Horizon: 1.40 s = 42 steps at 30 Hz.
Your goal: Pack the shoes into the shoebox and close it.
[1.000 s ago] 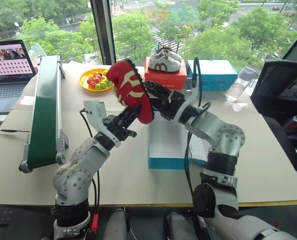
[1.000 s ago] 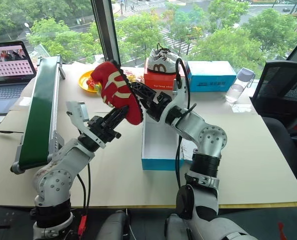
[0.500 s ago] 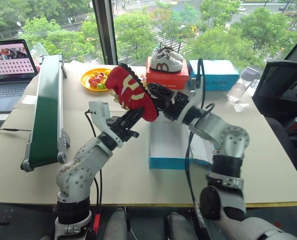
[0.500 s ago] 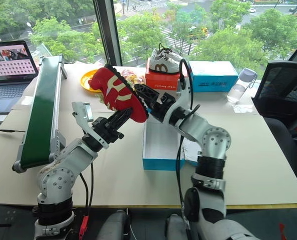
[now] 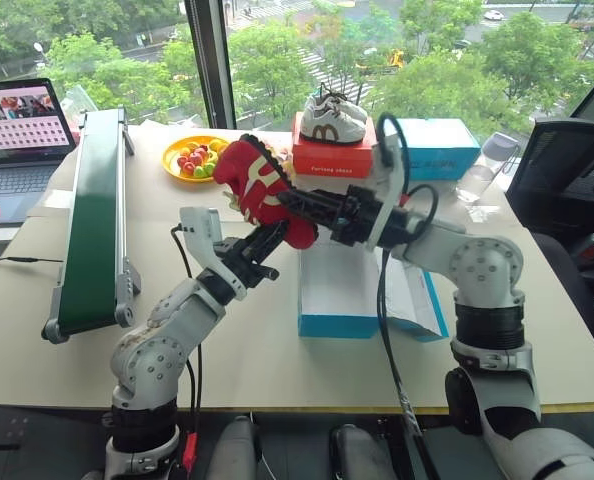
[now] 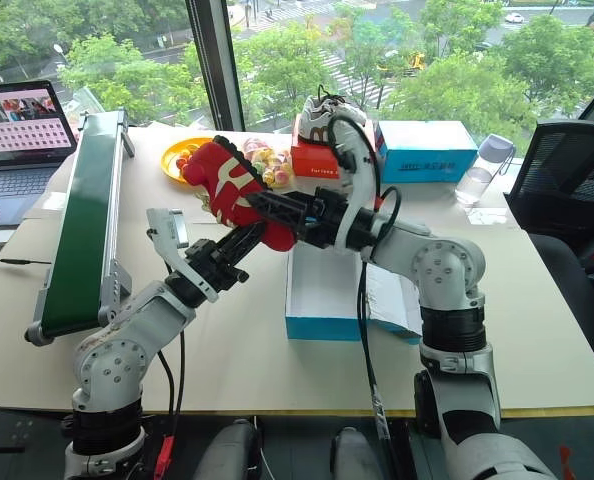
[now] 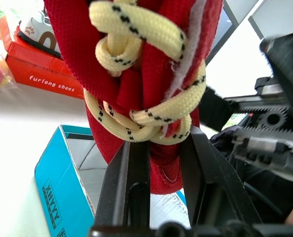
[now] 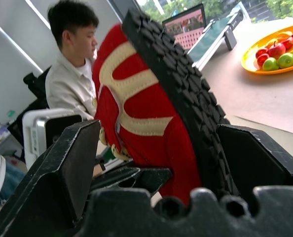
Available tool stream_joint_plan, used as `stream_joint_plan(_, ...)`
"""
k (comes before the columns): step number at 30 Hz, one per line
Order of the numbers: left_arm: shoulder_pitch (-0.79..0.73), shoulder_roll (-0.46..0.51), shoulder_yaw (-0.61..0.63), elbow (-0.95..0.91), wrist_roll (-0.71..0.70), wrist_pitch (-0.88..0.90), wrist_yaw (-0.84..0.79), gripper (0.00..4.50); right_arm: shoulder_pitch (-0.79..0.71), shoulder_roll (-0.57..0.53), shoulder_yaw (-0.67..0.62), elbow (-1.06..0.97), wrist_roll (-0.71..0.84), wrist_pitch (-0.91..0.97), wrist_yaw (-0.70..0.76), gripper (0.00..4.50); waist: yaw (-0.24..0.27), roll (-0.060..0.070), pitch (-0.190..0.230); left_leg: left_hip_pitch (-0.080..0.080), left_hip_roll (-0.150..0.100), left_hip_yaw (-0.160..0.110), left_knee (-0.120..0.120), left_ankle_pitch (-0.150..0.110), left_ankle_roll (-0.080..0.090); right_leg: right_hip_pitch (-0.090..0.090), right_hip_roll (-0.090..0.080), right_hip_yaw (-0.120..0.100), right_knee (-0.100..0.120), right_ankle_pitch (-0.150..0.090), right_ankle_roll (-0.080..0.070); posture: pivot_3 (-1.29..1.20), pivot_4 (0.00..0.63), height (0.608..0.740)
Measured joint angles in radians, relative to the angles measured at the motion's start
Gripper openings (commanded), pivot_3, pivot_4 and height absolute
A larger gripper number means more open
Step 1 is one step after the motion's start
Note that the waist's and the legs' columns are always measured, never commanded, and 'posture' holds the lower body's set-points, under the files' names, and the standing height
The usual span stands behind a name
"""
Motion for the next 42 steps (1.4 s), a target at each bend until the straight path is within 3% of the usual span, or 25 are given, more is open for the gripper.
stream_joint_plan(8,0.001,0.004,-0.010,-0.006,-0.004,0.000,0.018,0.89,-0.088,-0.005,0.033,0.167,-0.159,-0.083,0.096,4.50,0.000,0.000,0.000,-0.001,0.000,0.000,0.000,0.000,0.000,-0.001,0.000,0.000,0.000,0.000,0.000,0.00,0.150,0.739)
stream_joint_plan(12,0.001,0.005,-0.010,-0.006,-0.004,0.000,0.025,0.81,-0.125,0.014,0.032,0.212,-0.189,-0.086,0.113,3.45,0.000,0.000,0.000,-0.001,0.000,0.000,0.000,0.000,0.000,-0.001,0.000,0.000,0.001,0.000,0.000,0.00,0.150,0.739)
stream_joint_plan(17,0.002,0.008,-0.008,-0.012,-0.003,-0.001,0.030,0.81,-0.125,0.033,0.020,0.223,-0.200,-0.085,0.117,1.71,0.001,0.000,0.000,-0.001,0.000,0.000,0.000,0.000,0.000,-0.001,0.000,0.000,0.001,0.000,0.000,0.00,0.150,0.739)
stream_joint_plan(22,0.002,0.010,-0.006,-0.013,0.001,-0.005,0.038,0.81,-0.125,0.054,-0.001,0.219,-0.191,-0.063,0.101,0.49,0.001,0.000,0.000,-0.001,0.000,0.000,0.000,0.000,0.000,-0.001,0.000,0.000,0.001,0.000,0.000,0.00,0.150,0.739)
stream_joint_plan(25,0.002,0.021,-0.012,-0.014,0.011,-0.006,0.038,0.81,-0.124,0.067,-0.017,0.213,-0.186,-0.039,0.080,0.46,0.001,0.000,0.000,-0.001,0.000,0.000,0.000,0.000,0.000,-0.001,0.000,0.000,0.001,0.000,0.000,0.00,0.150,0.739)
stream_joint_plan(28,0.004,0.028,-0.022,-0.018,0.042,-0.025,0.031,1.54,-0.122,0.090,-0.046,0.198,-0.181,-0.016,0.033,0.46,0.001,0.000,0.000,-0.001,0.000,0.000,0.000,0.000,0.000,-0.001,0.000,0.000,0.001,0.000,0.000,0.00,0.150,0.739)
stream_joint_plan(32,0.005,0.057,-0.058,-0.026,0.098,-0.047,0.012,3.00,-0.122,0.137,-0.134,0.195,-0.155,-0.008,-0.080,0.46,0.003,0.000,0.000,-0.001,0.000,0.000,0.001,0.000,0.000,-0.001,0.000,0.000,0.001,0.000,0.000,0.00,0.150,0.739)
stream_joint_plan(35,0.027,0.108,-0.104,-0.029,0.156,-0.047,-0.016,3.00,-0.151,0.128,-0.205,0.239,-0.175,-0.013,-0.207,0.46,0.004,0.000,0.000,-0.001,-0.001,0.000,0.001,0.000,0.000,-0.001,0.000,0.000,0.002,0.000,0.001,0.00,0.150,0.739)
stream_joint_plan(38,0.093,0.216,-0.144,-0.043,0.240,-0.067,-0.081,3.00,-0.175,0.027,-0.230,0.257,-0.244,0.025,-0.326,0.46,0.008,0.000,0.000,-0.003,-0.001,0.001,-0.001,0.000,0.000,-0.005,-0.001,0.000,0.002,0.000,0.000,0.00,0.150,0.739)
stream_joint_plan(42,0.137,0.310,-0.157,-0.044,0.328,-0.123,-0.179,3.00,-0.145,-0.041,-0.247,0.178,-0.247,0.247,-0.392,0.46,0.001,0.001,0.000,-0.004,0.000,0.003,-0.003,0.000,0.000,-0.009,-0.001,0.003,0.003,0.000,-0.001,0.00,0.150,0.739)
